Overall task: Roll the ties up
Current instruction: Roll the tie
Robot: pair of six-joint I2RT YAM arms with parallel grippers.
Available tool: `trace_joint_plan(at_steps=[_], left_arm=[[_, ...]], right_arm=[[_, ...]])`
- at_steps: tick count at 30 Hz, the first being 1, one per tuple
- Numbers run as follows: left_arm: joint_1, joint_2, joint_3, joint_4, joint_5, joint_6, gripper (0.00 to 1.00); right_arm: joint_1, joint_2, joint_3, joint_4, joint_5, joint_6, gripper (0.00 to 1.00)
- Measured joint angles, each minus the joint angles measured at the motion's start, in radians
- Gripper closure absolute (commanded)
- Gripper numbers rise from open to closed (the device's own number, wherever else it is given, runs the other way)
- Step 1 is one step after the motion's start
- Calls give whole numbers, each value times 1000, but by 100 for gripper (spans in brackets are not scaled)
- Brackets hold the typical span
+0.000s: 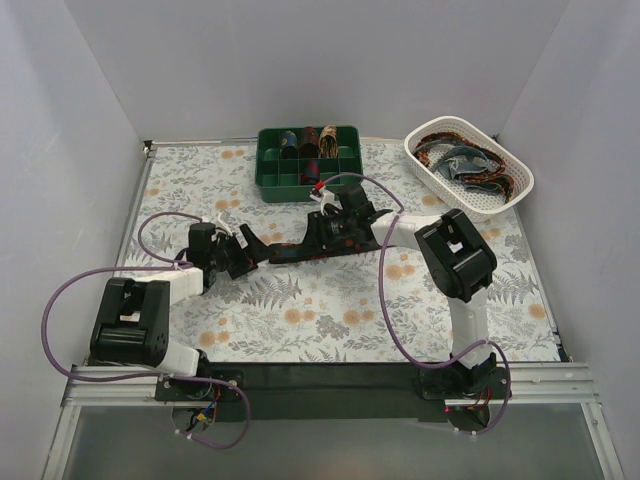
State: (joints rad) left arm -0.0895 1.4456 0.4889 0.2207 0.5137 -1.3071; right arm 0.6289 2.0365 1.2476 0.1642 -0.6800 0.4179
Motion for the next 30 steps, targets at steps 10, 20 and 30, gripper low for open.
trace_joint_plan(at_steps=[10,20,30], left_arm=[[-45,74,43,54,6,-2,22],[-52,119,70,79,24,5,23],[-57,155,83,112,60,10,26]], right_arm=[[2,58,56,2,0,19,64],[2,95,95,2,-1,26,80],[2,124,130,2,-2,26,81]])
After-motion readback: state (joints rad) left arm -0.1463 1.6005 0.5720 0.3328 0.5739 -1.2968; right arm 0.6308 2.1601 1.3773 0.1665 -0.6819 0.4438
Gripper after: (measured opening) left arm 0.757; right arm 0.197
